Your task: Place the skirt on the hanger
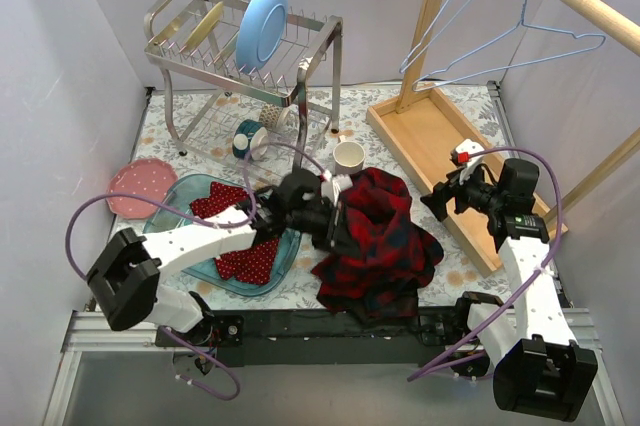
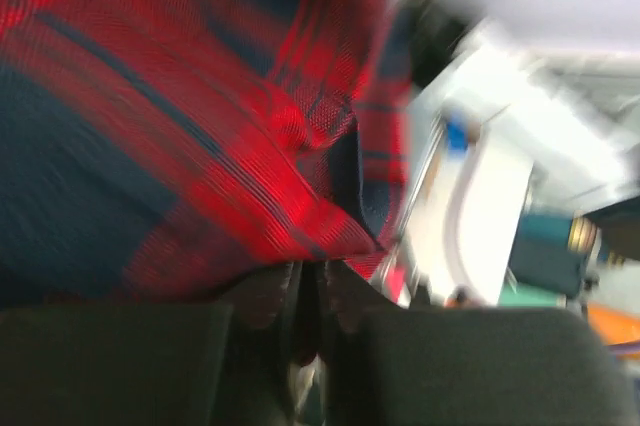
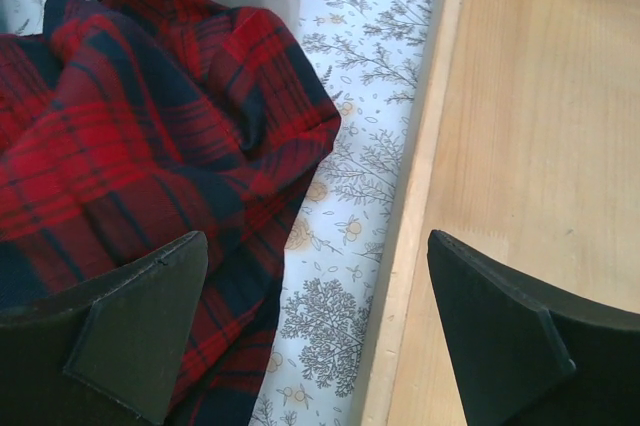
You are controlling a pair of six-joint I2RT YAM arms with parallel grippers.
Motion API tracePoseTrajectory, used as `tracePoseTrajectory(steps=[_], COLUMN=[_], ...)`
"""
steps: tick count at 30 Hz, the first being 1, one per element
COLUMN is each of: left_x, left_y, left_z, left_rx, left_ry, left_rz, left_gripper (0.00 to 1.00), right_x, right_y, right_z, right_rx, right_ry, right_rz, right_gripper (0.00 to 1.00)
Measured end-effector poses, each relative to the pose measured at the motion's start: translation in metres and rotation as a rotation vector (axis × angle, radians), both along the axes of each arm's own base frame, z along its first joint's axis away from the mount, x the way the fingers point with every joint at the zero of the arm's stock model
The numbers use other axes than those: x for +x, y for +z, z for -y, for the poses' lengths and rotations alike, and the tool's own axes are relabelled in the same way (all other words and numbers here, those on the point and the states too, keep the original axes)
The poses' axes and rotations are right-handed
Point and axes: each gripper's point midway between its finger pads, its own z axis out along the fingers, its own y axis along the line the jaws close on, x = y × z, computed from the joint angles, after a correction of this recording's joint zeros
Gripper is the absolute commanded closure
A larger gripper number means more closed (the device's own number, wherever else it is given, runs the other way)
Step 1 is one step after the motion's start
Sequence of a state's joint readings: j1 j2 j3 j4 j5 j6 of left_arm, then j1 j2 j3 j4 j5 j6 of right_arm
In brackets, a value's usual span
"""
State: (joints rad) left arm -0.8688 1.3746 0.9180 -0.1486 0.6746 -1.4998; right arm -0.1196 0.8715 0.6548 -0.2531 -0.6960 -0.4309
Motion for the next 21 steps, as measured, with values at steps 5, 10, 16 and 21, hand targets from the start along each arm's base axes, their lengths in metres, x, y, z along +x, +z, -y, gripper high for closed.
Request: tracePoseTrajectory(steps=[5,10,16,21], left_x=[-0.064,-0.080,-0.058,-0.034], left_y=[-0.076,-0.108,-0.059,0.006], left_z=[0.004,-0.001,-0.010,-0.032], left_rx=[0.197,0.311,0.226,0.113], left_ry=[-0.146,-0.175,-0.071,0.086], left_rz=[-0.126,-0.107,0.109,0.308], left_gripper=[0.62,0.29,0.02,0.02], right_x=[-0.012,-0.025,-0.038,-0.063], right_y=[0.001,0.017,0.039,0.041], right_z=[-0.013,-0.028,-0.053,-0.101], right_rx=[0.009,0.032,0.043,0.014], right_ry=[0.110,0.239,0.390,0.574], right_rz=[-0.011,-0.014,-0.047,-0.126], right_gripper=[0.01,0.01,0.02,0.02])
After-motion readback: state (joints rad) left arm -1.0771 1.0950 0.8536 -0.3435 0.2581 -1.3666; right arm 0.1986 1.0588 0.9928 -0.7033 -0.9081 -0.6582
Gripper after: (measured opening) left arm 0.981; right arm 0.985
